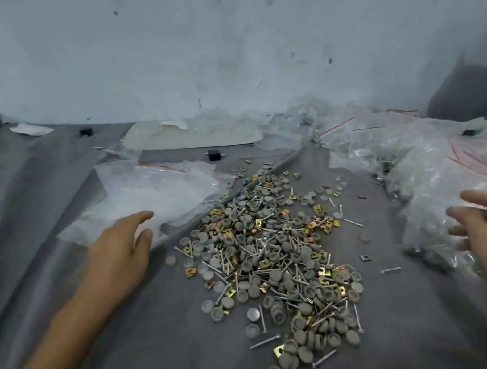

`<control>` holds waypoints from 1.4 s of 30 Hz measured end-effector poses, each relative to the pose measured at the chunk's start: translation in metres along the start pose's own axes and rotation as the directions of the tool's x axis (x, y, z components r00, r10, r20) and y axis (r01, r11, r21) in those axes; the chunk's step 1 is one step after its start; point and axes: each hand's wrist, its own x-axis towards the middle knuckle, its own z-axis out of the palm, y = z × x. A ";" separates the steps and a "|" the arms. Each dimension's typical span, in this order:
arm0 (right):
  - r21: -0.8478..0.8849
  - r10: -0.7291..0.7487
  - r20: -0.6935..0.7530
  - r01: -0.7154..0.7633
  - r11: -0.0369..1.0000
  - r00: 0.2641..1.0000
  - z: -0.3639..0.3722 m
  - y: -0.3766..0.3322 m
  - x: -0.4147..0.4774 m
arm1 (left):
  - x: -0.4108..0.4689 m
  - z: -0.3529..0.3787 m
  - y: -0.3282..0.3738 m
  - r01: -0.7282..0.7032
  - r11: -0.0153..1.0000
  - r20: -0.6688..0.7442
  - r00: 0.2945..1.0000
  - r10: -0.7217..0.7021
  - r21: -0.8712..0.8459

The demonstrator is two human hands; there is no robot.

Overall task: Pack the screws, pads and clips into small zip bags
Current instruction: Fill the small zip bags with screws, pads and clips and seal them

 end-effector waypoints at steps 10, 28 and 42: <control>0.100 -0.188 0.690 0.166 0.981 0.698 0.129 -0.033 -0.083 | 0.073 0.023 0.008 0.251 0.906 0.183 0.928 -0.326 0.340; 0.104 -0.216 0.798 0.224 0.969 0.563 0.130 -0.026 -0.089 | 0.083 -0.012 -0.017 0.145 0.893 -0.016 0.988 -0.153 0.425; 0.146 -0.230 0.760 0.186 0.972 0.607 0.131 -0.039 -0.097 | 0.045 -0.054 0.049 -0.199 0.885 0.116 0.979 0.165 0.421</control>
